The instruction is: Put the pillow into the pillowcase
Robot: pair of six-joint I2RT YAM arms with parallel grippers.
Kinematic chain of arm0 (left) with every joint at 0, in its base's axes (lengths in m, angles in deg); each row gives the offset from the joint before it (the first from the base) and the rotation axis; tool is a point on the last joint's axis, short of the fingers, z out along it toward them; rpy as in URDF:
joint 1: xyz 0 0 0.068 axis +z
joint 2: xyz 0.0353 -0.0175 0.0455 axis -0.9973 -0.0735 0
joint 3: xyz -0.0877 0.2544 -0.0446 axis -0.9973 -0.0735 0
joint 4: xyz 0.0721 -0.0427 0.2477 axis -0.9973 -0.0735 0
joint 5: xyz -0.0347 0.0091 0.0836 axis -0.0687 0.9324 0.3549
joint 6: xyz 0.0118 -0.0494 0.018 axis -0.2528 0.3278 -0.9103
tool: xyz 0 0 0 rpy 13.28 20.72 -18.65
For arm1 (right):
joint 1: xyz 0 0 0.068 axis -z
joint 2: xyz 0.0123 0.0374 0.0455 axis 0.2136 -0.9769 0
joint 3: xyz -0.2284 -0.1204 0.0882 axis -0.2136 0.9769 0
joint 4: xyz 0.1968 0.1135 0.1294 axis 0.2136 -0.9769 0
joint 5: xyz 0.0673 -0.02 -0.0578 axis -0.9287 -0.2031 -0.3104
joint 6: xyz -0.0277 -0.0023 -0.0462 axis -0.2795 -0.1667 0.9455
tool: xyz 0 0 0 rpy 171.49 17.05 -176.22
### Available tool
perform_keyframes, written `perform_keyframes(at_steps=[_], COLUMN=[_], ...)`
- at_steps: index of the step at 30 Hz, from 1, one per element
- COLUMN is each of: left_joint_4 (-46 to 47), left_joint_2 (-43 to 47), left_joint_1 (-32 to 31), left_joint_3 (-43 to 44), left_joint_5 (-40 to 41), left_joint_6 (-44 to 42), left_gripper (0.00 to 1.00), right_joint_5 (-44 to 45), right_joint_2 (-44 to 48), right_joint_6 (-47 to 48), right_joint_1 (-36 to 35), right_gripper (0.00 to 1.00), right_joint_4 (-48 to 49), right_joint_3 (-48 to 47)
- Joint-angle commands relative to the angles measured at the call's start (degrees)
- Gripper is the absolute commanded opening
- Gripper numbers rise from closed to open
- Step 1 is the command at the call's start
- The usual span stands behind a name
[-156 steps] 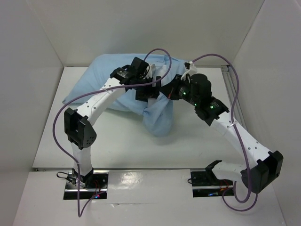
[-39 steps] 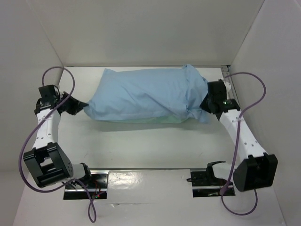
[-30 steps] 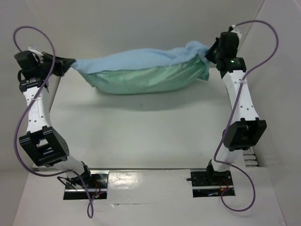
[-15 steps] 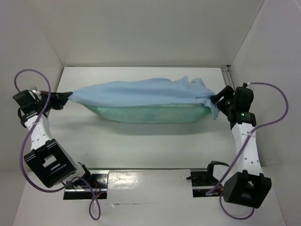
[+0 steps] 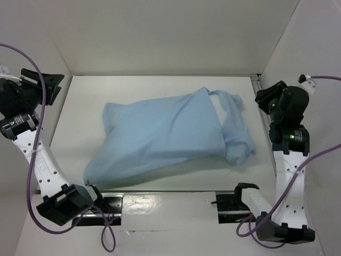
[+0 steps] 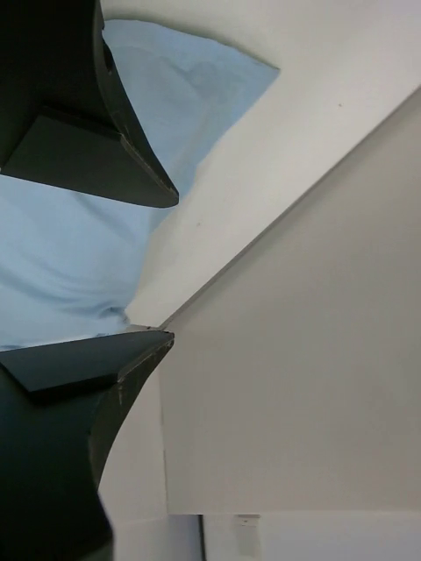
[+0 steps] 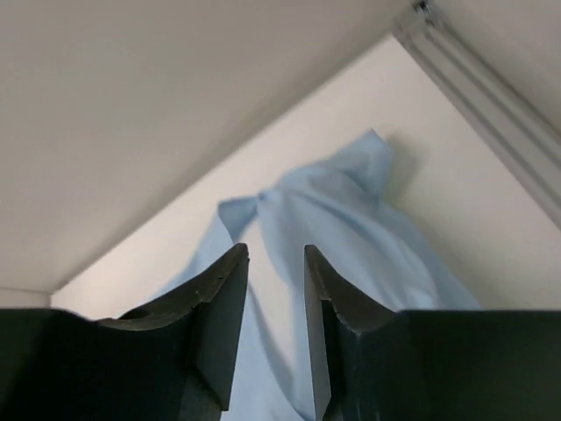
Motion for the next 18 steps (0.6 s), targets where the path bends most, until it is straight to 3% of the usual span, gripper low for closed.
perform_keyframes(at_steps=[1,2,4,5,7,11,14,15,17,18], left_joint_4=[-3.02,-2.40,-1.34,-1.34,-1.34,-7.65,-10.03,-10.04,-10.73,-10.74], left_joint_2=[0.81,0.81,1.42,1.43,2.04,4.67,7.92,8.54,9.24,9.25], left_joint_1=[-2.04,-2.75,-5.47,-6.44,-10.02,-17.58,-19.97,-20.68,-21.91,-21.91], left_joint_3=[-0.16,-1.12,-5.34,-6.75,-10.61,-15.19,-18.97,-18.98,-19.68,-19.68], left_joint_5=[-0.13,-0.14,-0.75,-1.36,-1.90,3.37,6.36,6.37,7.76,7.77], left_joint_6=[-3.82,-3.82,-3.82,-3.82,-5.65,-12.07,-14.19,-14.80,-15.50,-15.51], left_gripper=[0.71,0.71,0.71,0.71,0.71,0.71,0.71,0.71,0.71,0.71], right_joint_5=[0.30,-1.30,-5.63,-10.33,-15.10,-8.21,-5.20,-3.62,-0.20,2.95], right_joint_2=[-0.63,-1.69,-4.86,-6.00,-9.07,-10.84,-10.84,-10.84,-12.59,-13.39], right_joint_6=[4.54,5.43,8.06,8.86,11.58,12.12,12.12,12.12,12.12,12.12], right_joint_1=[-0.70,-0.70,-0.70,-0.70,-1.31,-8.68,-14.48,-15.71,-19.40,-20.55], right_gripper=[0.38,0.26,0.17,0.17,0.34,0.51,0.39,0.26,0.25,0.29], right_joint_4=[-0.90,-2.22,-4.42,-5.21,-6.79,-8.91,-7.51,-6.81,-7.41,-8.11], right_joint_3=[-5.95,-5.96,-5.96,-5.01,-2.29,0.97,2.12,2.12,0.38,-0.24])
